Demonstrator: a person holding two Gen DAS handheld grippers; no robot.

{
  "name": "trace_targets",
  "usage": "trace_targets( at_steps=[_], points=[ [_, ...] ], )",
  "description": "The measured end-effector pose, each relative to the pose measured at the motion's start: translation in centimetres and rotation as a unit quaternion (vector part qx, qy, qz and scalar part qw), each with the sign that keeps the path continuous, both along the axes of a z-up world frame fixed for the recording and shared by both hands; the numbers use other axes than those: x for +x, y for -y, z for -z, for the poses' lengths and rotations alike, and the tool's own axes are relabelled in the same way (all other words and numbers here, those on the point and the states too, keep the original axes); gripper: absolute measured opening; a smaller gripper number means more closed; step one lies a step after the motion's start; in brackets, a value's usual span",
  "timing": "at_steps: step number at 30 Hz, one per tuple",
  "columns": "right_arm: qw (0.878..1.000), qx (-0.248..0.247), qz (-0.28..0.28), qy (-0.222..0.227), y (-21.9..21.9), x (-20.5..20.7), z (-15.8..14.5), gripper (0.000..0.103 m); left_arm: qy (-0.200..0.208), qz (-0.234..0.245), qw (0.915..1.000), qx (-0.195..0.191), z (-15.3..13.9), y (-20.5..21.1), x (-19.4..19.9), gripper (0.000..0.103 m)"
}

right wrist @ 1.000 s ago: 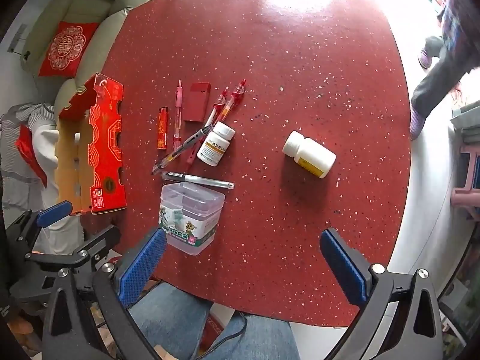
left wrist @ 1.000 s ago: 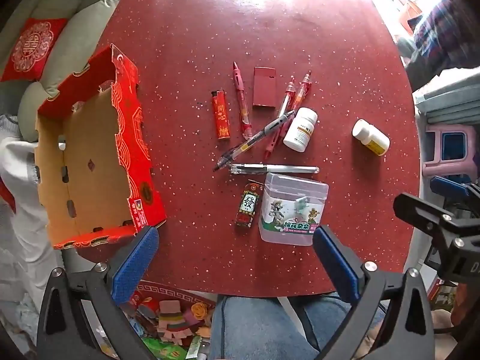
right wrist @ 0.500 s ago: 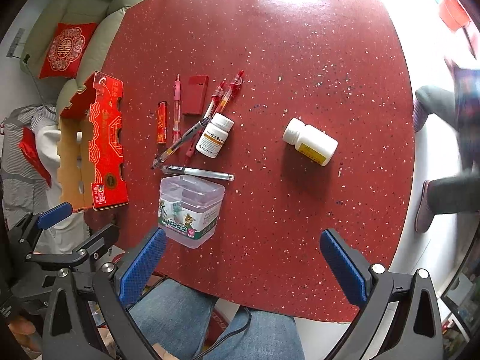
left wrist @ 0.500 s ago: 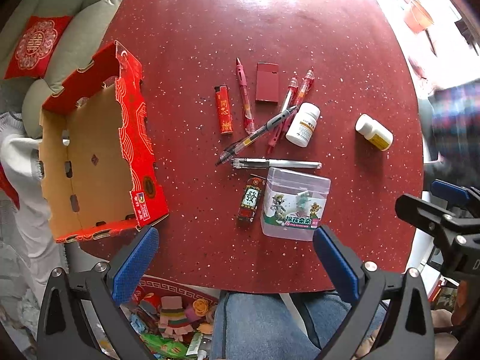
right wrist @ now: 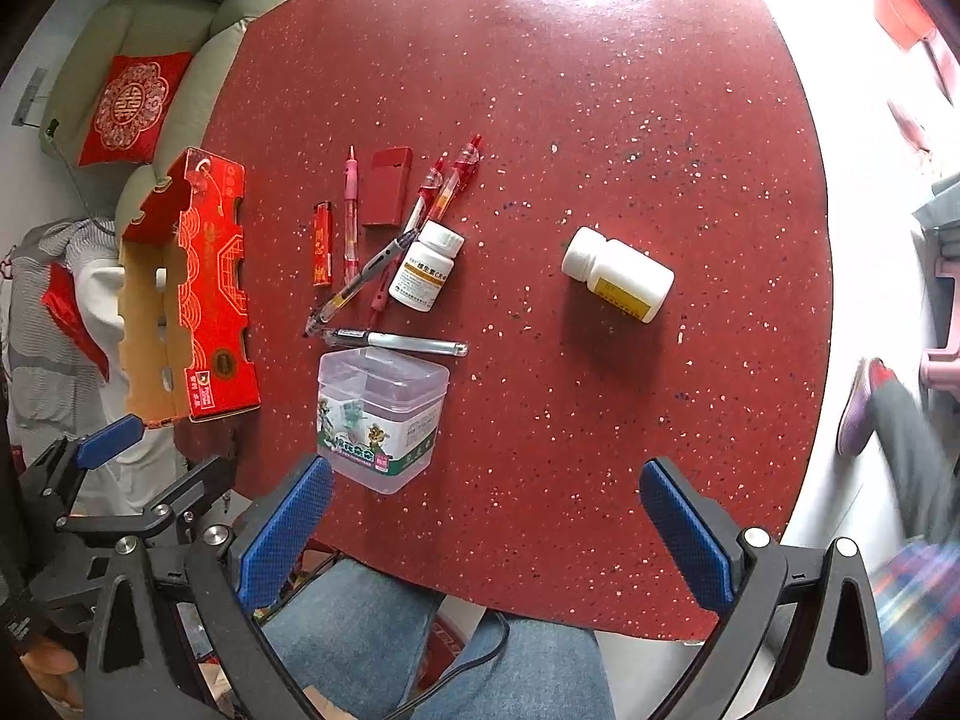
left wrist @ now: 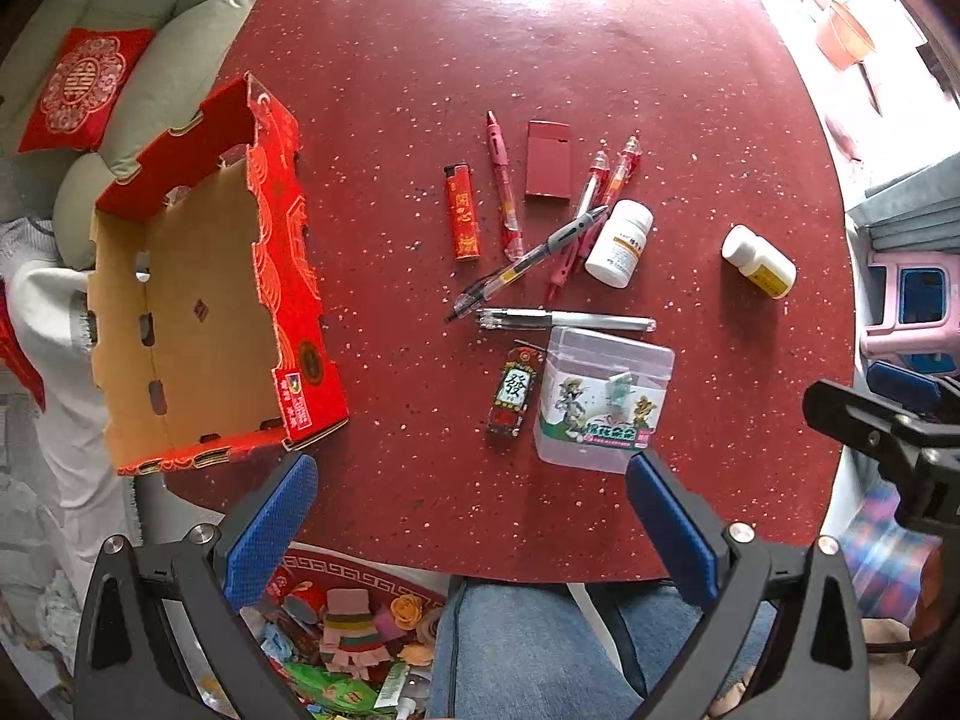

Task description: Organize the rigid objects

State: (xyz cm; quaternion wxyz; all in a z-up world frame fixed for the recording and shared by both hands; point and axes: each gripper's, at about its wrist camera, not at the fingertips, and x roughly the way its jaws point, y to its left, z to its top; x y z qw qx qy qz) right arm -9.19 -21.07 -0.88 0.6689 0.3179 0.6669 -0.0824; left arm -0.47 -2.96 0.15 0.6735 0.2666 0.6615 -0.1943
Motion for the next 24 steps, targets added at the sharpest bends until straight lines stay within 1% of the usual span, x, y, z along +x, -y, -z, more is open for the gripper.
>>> trace_targets(
  at_steps=[6, 9, 15, 19, 24],
  points=[
    [1.000, 0.006, -0.007, -0.015, -0.9, 0.4, 1.0, 0.103, -0.007, -0.020, 0.9998, 0.000, 0.4, -1.8, 0.1, 0.103],
    [1.000, 0.005, -0.016, -0.016, -1.6, 0.9, 1.2, 0.103, -0.009, -0.032, 0.9994, 0.000, 0.7, -3.0, 0.4, 0.103],
    [0.999, -0.005, -0.040, -0.025, -4.1, 2.2, 1.8, 0.103, -0.012, -0.044, 0.9990, 0.004, 1.6, -5.7, 0.7, 0.103],
    [0.998, -0.014, -0.055, -0.039, -6.3, 2.7, 2.5, 0.103, -0.028, -0.054, 0.9982, -0.001, 2.7, -8.6, 1.2, 0.103],
    [0.997, -0.021, -0.055, -0.056, -8.9, 2.9, 3.2, 0.103, -0.073, -0.083, 0.9933, -0.030, 4.1, -13.6, 3.2, 0.103]
  ],
)
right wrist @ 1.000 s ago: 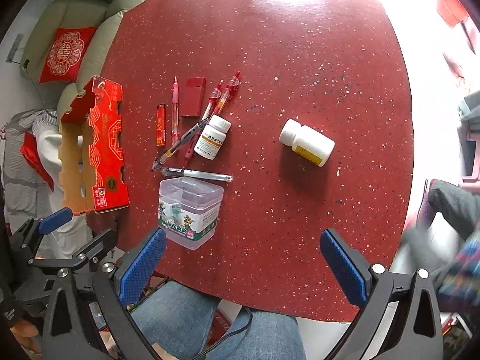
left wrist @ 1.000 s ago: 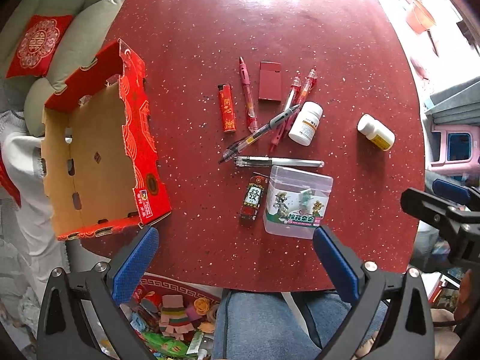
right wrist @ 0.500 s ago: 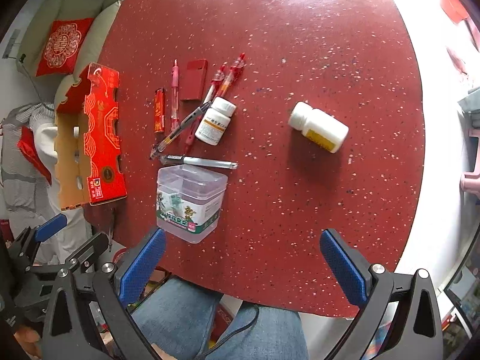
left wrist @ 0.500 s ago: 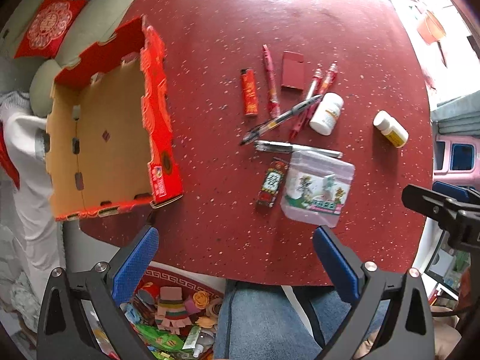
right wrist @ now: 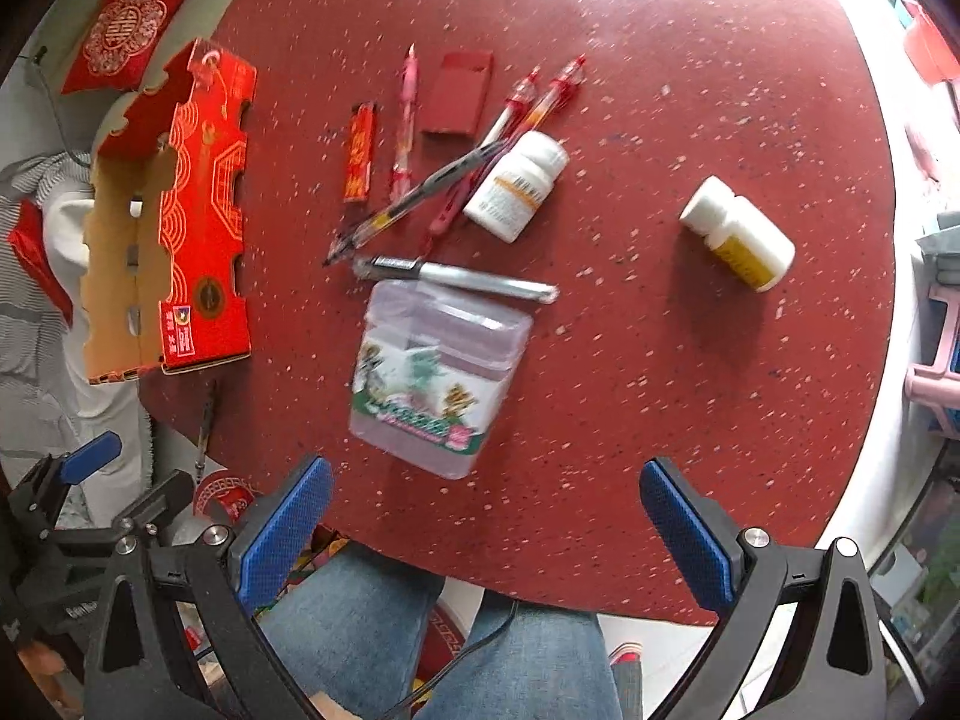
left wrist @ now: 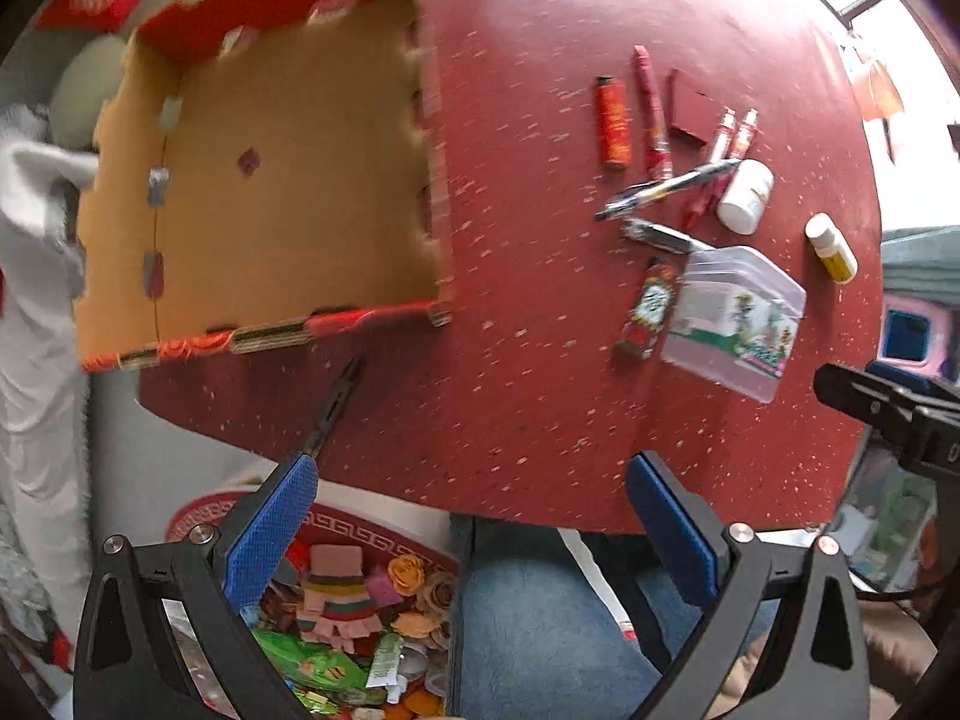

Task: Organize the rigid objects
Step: 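Grasp the black pen with the left tool while the right tool grasps the clear plastic container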

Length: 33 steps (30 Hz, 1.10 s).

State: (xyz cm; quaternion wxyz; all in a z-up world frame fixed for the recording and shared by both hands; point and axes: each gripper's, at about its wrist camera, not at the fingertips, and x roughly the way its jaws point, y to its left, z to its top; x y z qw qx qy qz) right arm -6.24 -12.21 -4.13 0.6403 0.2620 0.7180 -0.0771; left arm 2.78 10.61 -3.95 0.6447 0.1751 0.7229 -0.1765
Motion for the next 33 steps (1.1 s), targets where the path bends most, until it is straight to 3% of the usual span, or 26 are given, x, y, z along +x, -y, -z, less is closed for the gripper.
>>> trace_targets(
  at_steps=[6, 18, 33],
  points=[
    [1.000, -0.008, 0.015, -0.012, -2.4, 0.4, 0.2, 0.103, 0.000, 0.004, 0.9998, 0.018, 1.3, -2.9, 1.8, 0.103],
    [0.999, -0.028, -0.005, -0.024, -5.6, 2.6, 0.2, 0.103, -0.009, 0.019, 0.9998, -0.001, 2.7, -5.3, 3.0, 0.103],
    [0.999, -0.039, -0.008, -0.036, -6.2, 3.1, 0.4, 0.103, -0.025, 0.012, 0.9996, 0.000, 5.1, -6.5, 4.5, 0.103]
  ],
)
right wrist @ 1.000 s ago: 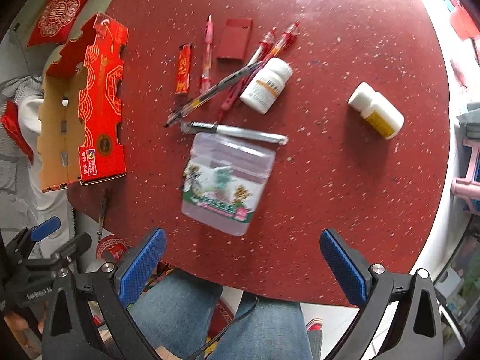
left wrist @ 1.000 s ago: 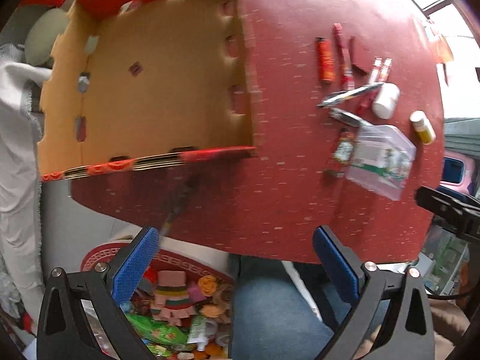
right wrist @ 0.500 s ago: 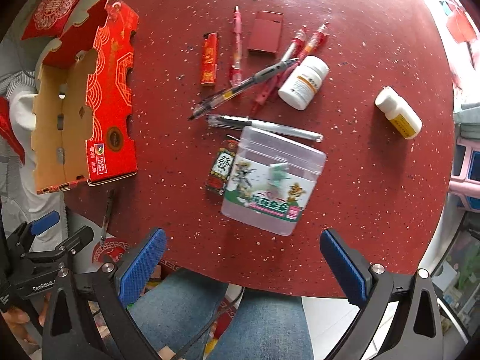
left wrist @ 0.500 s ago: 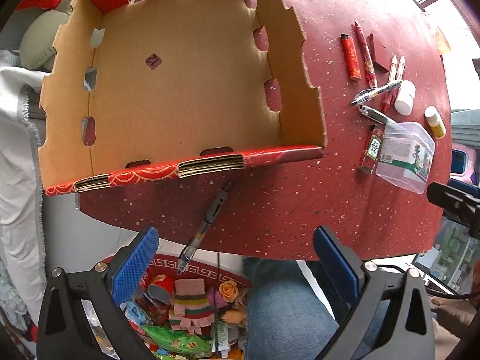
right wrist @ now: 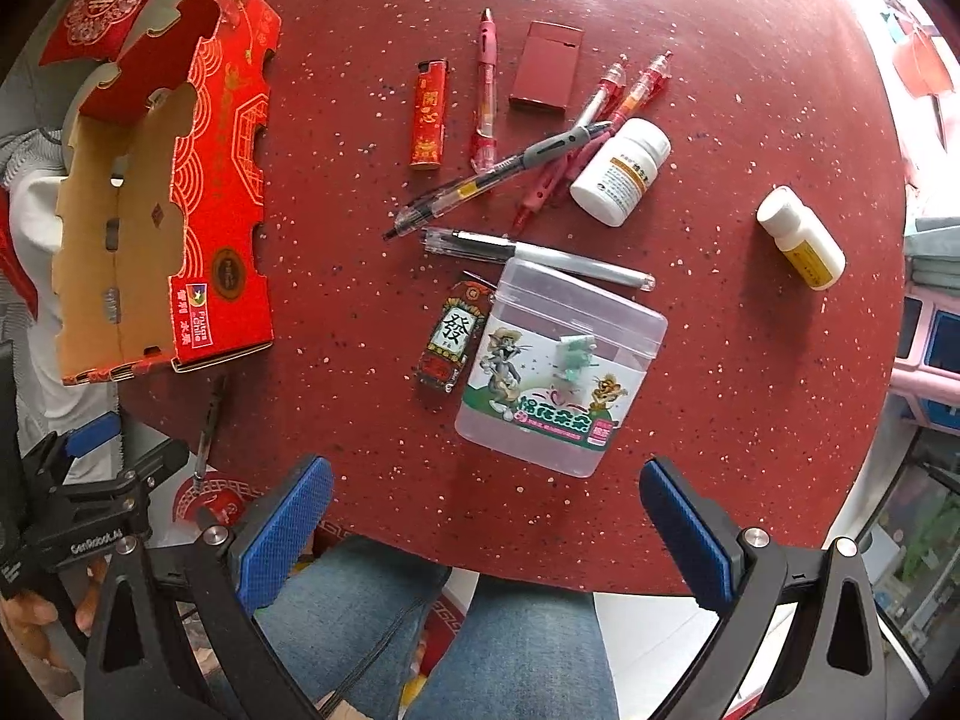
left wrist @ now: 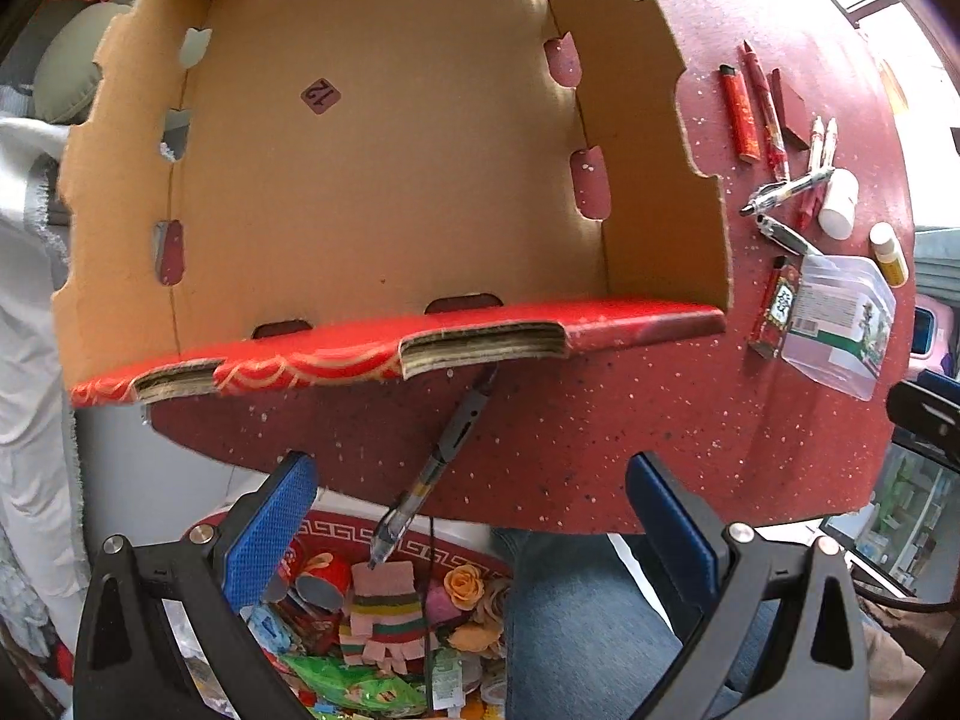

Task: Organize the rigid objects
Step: 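Grasp the black pen with the left tool while the right tool grasps the clear plastic container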

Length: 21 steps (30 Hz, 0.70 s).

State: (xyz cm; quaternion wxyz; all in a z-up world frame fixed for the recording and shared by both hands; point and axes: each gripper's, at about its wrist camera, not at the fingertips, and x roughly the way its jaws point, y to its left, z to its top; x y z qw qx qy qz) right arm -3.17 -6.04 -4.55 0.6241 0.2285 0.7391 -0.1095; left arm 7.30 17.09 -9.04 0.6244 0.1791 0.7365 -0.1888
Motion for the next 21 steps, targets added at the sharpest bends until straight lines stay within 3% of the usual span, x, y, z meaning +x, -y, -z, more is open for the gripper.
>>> trace_targets(
  at_steps=[7, 14, 21],
  points=[
    [1.000, -0.001, 0.010, -0.007, 0.5, -0.9, 0.1, 0.103, 0.003, 0.003, 0.9999, 0.010, 1.9, 0.0, 1.7, 0.103],
    [1.000, -0.001, 0.024, -0.010, 1.1, -1.9, 0.2, 0.103, -0.034, -0.050, 0.9982, -0.003, 3.9, -0.7, 4.0, 0.103],
    [0.999, 0.002, 0.029, -0.021, 1.3, -2.9, 0.7, 0.103, 0.021, -0.008, 0.9997, 0.003, 3.0, 0.5, 4.4, 0.103]
  ],
)
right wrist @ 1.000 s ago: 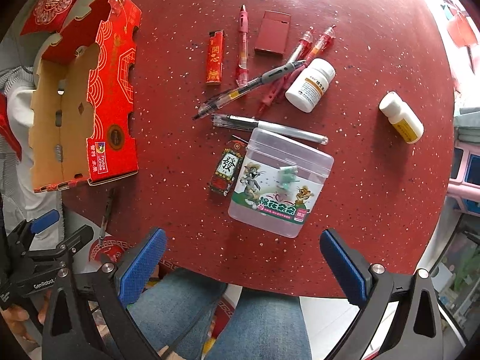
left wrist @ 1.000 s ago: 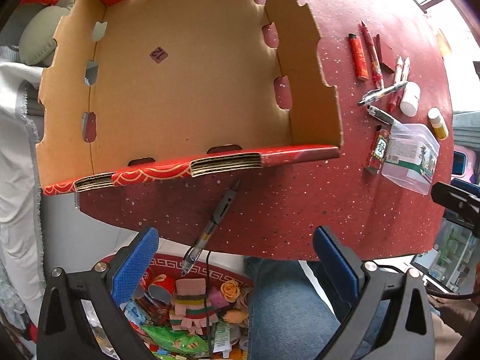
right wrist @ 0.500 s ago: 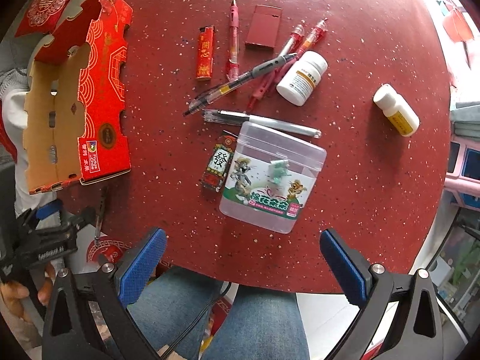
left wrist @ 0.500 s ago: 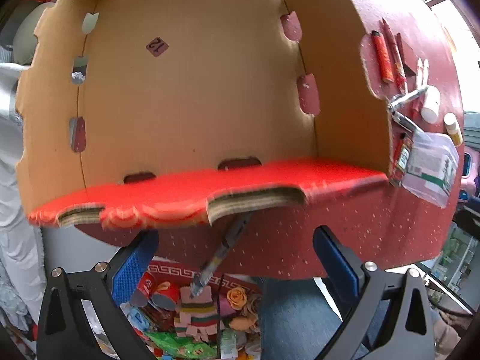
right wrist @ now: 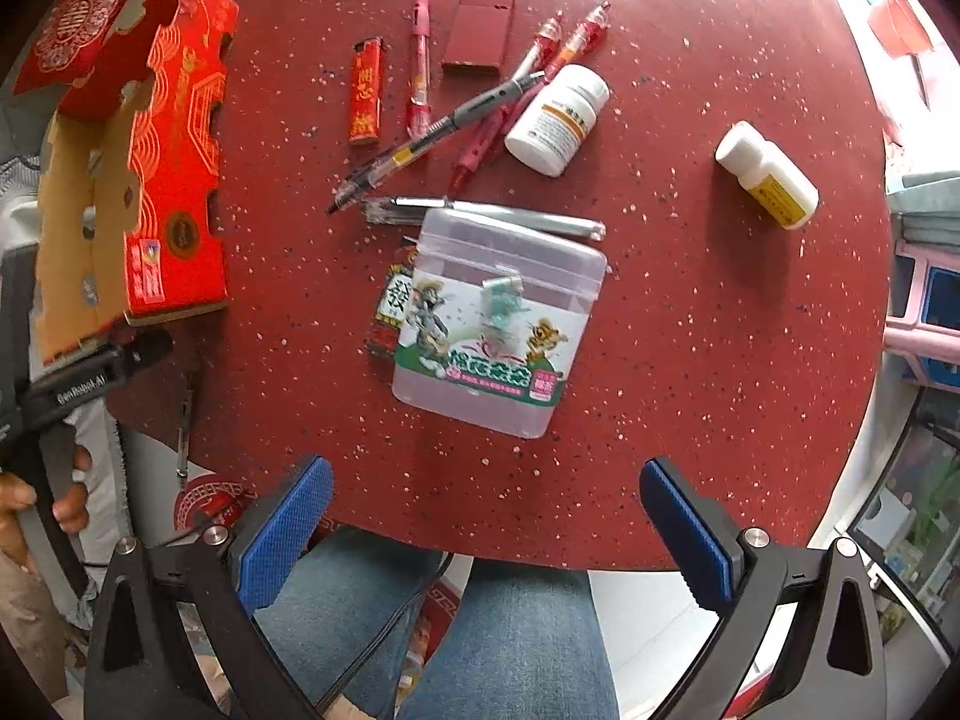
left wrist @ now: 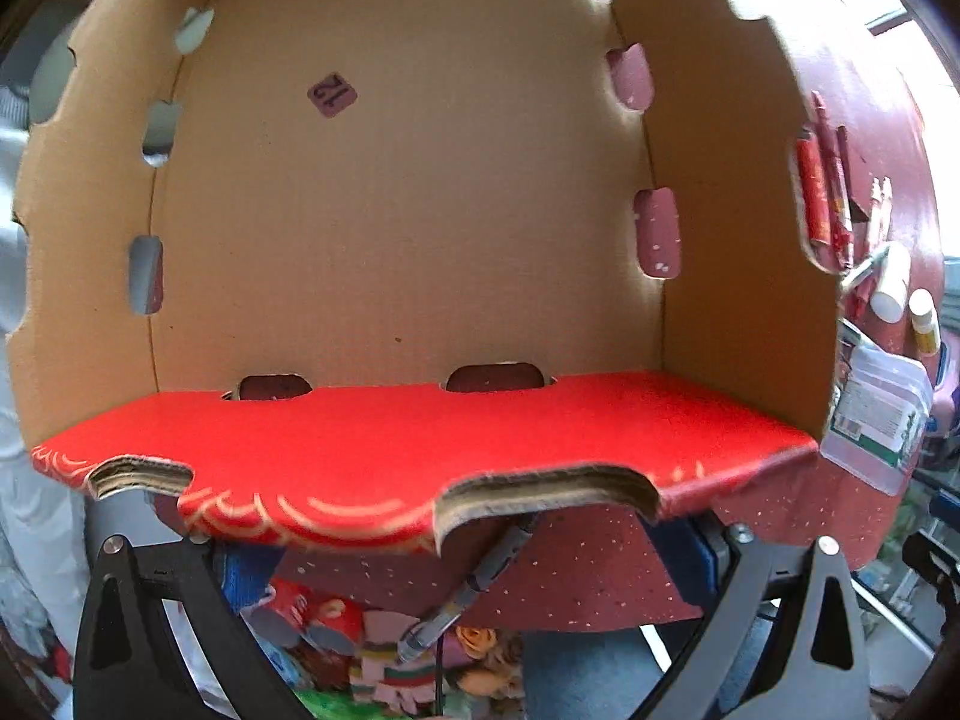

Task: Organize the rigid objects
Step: 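Grasp the black pen with the left tool while the right tool grasps the clear plastic container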

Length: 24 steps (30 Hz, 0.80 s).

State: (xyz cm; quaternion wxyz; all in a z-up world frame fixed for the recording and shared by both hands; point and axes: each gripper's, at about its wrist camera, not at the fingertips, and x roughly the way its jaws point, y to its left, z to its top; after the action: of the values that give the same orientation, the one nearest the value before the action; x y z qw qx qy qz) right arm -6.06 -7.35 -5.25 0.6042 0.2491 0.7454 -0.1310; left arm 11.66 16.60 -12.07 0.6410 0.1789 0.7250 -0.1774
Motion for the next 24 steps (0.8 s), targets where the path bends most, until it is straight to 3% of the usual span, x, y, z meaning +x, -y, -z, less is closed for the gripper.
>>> trace_targets(
  at_steps=[4, 10, 19, 24],
  points=[
    [1.000, 0.003, -0.002, 0.001, 0.0, -0.2, 0.1, 0.103, 0.010, 0.044, 0.9989, 0.006, 0.1, -0.8, -3.1, 0.103],
    [1.000, 0.012, 0.001, -0.004, -0.1, -0.2, 1.0, 0.103, 0.015, 0.153, 0.9874, 0.036, 2.1, -0.8, -10.3, 0.103],
    [1.000, 0.010, -0.006, 0.003, -0.9, -0.6, 1.7, 0.103, 0.037, 0.147, 0.9882, 0.023, 3.7, -0.7, -9.5, 0.103],
    [0.999, 0.011, 0.048, 0.011, 0.6, -0.7, 2.4, 0.103, 0.027, 0.152, 0.9879, 0.006, 3.3, -0.1, -8.4, 0.103]
  ],
)
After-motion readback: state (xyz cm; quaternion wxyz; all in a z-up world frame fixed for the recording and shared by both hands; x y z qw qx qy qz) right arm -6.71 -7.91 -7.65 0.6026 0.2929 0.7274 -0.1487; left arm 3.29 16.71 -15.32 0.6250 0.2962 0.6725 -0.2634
